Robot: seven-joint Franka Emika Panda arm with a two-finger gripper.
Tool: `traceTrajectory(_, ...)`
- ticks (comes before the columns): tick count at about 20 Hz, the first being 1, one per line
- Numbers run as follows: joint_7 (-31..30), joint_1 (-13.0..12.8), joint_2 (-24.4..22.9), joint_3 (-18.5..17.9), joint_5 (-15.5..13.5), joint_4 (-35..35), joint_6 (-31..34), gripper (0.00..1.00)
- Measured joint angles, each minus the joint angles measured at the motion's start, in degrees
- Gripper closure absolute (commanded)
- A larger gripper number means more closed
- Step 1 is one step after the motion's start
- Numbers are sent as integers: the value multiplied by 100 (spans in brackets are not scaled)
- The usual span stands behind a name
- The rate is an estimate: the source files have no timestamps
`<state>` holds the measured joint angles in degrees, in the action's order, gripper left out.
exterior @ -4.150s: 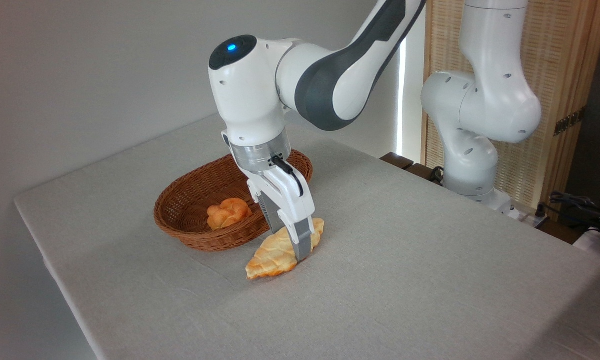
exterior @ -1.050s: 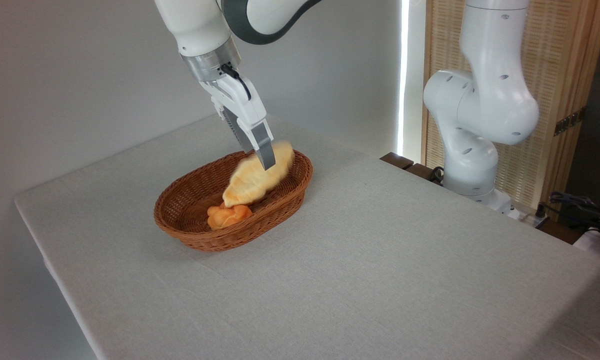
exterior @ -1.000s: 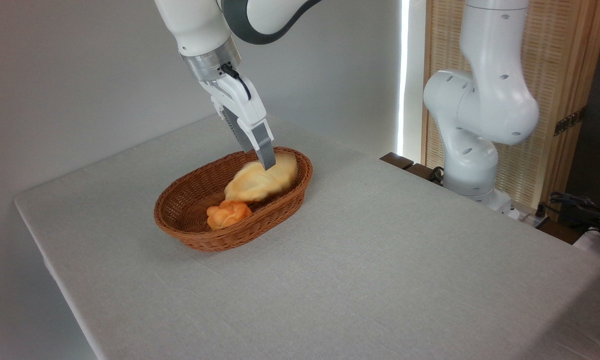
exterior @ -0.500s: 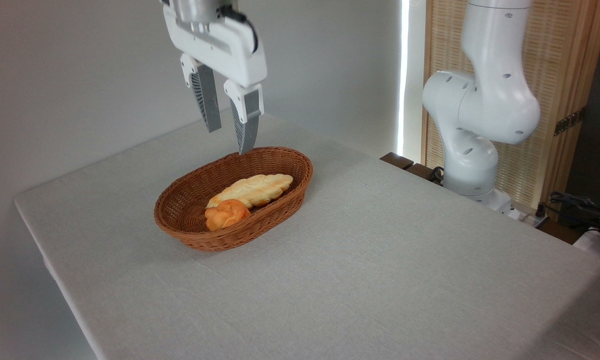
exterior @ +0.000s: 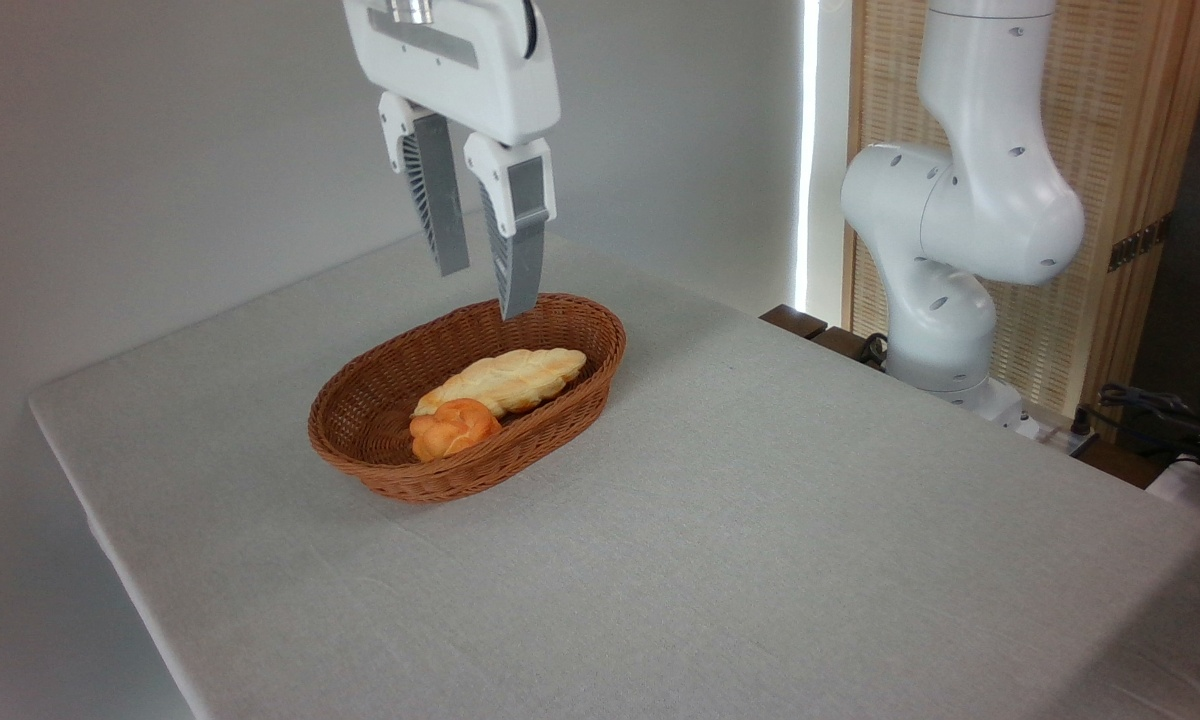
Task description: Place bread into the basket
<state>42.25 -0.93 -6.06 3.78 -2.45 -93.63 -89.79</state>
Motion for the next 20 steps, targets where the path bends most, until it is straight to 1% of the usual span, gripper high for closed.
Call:
traceTrajectory(2,-29,0,194,0,30,156,9,0)
traceTrajectory(4,-119,0,293,0,31,215,11,0)
traceTrajectory(11,-137,-1,320,7,37,231,35,0)
traceTrajectory(16,-137,-14,353,6,141,231,60,0)
traceTrajectory(20,-137,-47,368,-106,155,231,60,0)
